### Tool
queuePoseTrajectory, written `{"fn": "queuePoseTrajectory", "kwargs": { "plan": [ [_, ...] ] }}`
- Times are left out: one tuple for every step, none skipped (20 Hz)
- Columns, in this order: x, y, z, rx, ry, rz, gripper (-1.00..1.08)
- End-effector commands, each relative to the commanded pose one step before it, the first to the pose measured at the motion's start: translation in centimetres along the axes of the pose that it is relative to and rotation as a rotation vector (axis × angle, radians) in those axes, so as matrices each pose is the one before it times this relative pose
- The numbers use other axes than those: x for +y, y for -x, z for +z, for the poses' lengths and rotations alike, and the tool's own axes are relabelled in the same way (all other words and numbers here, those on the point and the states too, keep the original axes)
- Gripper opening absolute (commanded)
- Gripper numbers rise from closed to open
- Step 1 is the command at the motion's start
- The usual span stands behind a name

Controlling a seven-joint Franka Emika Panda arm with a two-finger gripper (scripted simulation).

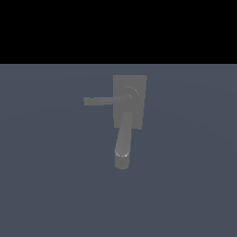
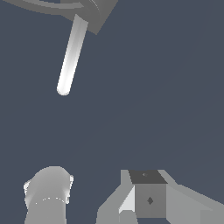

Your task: Turn on the faucet by rotating a designated handle.

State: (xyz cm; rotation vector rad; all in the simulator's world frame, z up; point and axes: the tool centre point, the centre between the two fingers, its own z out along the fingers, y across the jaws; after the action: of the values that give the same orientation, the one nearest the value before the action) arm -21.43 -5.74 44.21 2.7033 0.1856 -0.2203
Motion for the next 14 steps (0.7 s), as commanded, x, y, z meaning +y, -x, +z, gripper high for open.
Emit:
{"fn": "queuePoseTrajectory", "kwargs": {
  "plan": [
    [0.611, -0.781, 0.854, -0.0212, 0.06187, -0.02629, -1.0],
    [0.215, -0.317, 0.327, -0.00799, 0.02449, -0.01074, -1.0],
    [0.206, -0.321, 0.32, -0.00776, 0.02456, -0.01103, -1.0],
    [0.196, -0.326, 0.312, -0.00753, 0.02463, -0.01131, -1.0],
    [0.187, -0.33, 0.304, -0.0073, 0.0247, -0.01159, -1.0],
    [0.178, -0.335, 0.295, -0.00706, 0.02477, -0.01187, -1.0],
    [0.17, -0.34, 0.286, -0.00682, 0.02484, -0.01214, -1.0],
    [0.162, -0.345, 0.278, -0.00658, 0.02491, -0.0124, -1.0],
    [0.154, -0.35, 0.268, -0.00633, 0.02498, -0.01265, -1.0],
    [0.146, -0.355, 0.259, -0.00608, 0.02504, -0.0129, -1.0],
    [0.139, -0.361, 0.249, -0.00582, 0.0251, -0.01314, -1.0],
    [0.132, -0.366, 0.239, -0.00557, 0.02517, -0.01338, -1.0],
    [0.125, -0.372, 0.229, -0.00531, 0.02523, -0.01361, -1.0],
    [0.119, -0.377, 0.219, -0.00505, 0.02529, -0.01383, -1.0]
  ]
}}
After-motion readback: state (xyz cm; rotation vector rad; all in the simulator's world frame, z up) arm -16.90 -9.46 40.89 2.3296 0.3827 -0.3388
